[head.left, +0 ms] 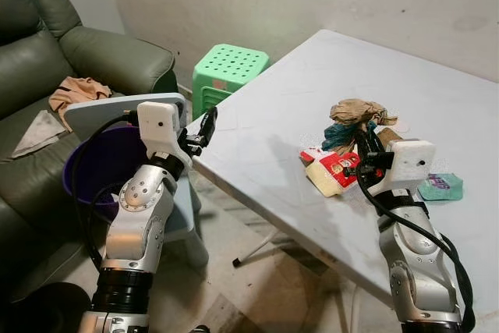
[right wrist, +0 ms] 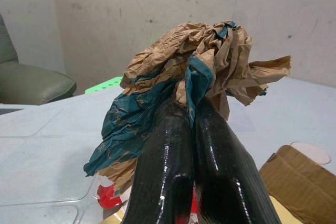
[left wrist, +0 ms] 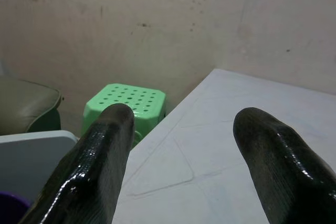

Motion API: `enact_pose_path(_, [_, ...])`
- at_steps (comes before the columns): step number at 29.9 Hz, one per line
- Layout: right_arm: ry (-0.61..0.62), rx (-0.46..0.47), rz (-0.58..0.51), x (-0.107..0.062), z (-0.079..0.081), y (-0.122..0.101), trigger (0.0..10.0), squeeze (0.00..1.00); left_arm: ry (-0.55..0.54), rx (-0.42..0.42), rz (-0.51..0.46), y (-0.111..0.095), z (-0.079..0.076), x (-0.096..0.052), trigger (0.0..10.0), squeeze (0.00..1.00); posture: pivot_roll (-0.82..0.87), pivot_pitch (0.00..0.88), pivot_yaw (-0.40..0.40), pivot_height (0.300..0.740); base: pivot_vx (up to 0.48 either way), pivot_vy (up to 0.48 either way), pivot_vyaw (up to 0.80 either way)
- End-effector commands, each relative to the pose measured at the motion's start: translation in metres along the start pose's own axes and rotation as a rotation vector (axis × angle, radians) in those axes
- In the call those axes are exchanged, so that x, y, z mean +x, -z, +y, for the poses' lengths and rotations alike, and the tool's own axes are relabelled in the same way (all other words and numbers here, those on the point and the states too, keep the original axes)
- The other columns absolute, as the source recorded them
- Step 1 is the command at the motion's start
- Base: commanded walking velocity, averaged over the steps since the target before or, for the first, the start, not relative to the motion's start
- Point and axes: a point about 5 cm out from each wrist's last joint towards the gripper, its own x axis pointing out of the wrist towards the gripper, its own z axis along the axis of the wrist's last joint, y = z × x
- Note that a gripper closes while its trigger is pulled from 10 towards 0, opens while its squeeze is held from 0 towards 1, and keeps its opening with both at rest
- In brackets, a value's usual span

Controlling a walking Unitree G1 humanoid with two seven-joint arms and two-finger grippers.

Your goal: Picking trash to rubbish bin

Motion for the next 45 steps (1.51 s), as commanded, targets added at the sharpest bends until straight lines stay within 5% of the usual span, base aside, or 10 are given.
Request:
enact_pose_path(1, [-0.006, -0.006, -0.006, -0.002, 0.001, -0.004, 10.0, 0.00, -0.009, 0.002, 0.011, 0.000, 0.001, 0.001, 10.0, 0.00, 0.01, 0.050, -0.023, 0.740, 0.000, 0.000, 0.80])
enact_pose_path(30, [-0.061, -0.026, 0.016, 0.001, -0.003, -0.005, 10.0, 0.00, -0.043, -0.021, 0.031, 0.005, -0.001, -0.002, 10.0, 0.00, 0.01, 0.026, -0.052, 0.740, 0.000, 0.079, 0.80])
enact_pose_path(45, [-0.109, 0.012, 0.027, -0.001, -0.004, -0.005, 10.0, 0.00, -0.014, -0.006, 0.060, 0.011, -0.004, -0.006, 10.0, 0.00, 0.01, 0.038, -0.059, 0.740, 0.000, 0.000, 0.10])
